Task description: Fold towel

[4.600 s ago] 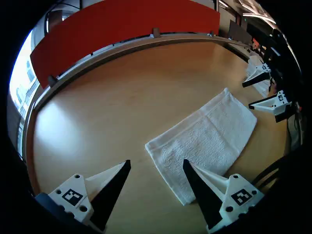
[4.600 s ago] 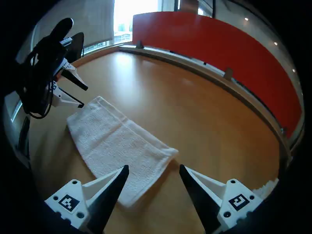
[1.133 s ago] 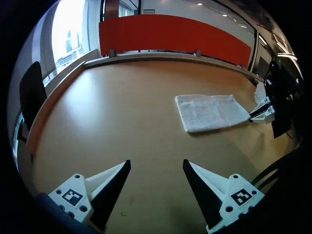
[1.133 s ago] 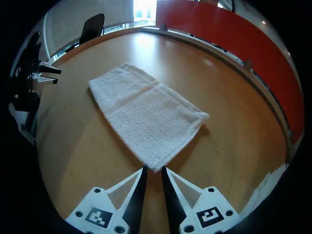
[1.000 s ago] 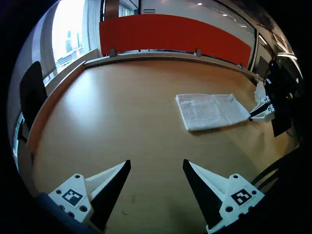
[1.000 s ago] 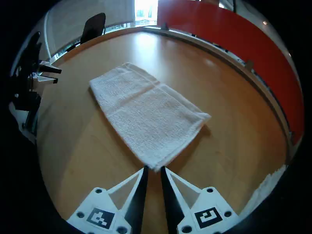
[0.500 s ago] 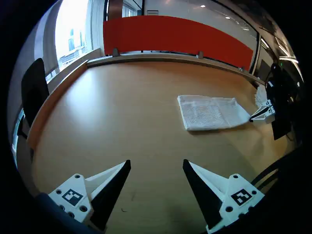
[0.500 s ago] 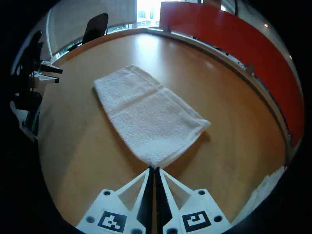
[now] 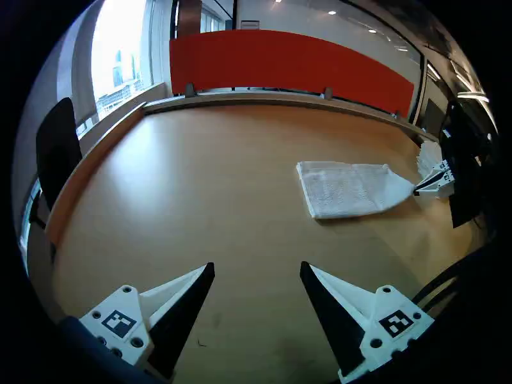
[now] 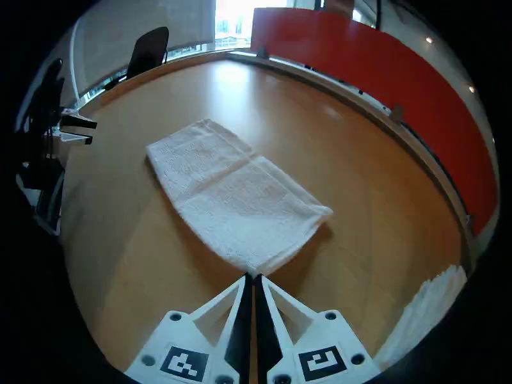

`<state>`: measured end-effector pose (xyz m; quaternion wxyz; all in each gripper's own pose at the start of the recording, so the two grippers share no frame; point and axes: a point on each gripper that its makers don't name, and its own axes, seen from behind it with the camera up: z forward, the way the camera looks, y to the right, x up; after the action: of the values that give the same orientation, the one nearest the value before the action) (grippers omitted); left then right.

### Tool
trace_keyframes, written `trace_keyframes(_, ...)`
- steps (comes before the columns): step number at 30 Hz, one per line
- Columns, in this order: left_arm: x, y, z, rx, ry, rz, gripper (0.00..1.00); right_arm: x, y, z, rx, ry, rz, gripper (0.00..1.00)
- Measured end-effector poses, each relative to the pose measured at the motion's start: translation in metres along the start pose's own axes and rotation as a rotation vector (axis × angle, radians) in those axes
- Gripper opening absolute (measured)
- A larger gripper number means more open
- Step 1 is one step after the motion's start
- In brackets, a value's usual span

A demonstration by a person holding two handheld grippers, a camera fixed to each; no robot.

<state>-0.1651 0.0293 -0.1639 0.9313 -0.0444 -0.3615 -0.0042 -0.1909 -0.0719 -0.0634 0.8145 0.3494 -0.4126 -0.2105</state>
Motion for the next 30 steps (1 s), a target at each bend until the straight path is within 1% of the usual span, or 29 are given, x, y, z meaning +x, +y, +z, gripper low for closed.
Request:
trace_keyframes(8,-0.001,-0.005,0.000,0.014,0.010,-0.014,0.99,0.001,0.009,-0.012,-0.024,0.006,0.004,0.02)
trace_keyframes(16,0.001,-0.005,0.001,0.012,0.009,-0.009,0.99,0.013,0.012,-0.016,-0.031,0.019,-0.017,0.02)
trace_keyframes(22,0.002,-0.004,0.002,0.010,0.009,-0.013,0.99,0.037,0.010,-0.018,-0.026,0.050,-0.049,0.02)
trace_keyframes(30,0.001,-0.003,0.000,0.010,0.006,-0.012,0.99,0.081,0.006,-0.022,-0.014,0.087,-0.130,0.02)
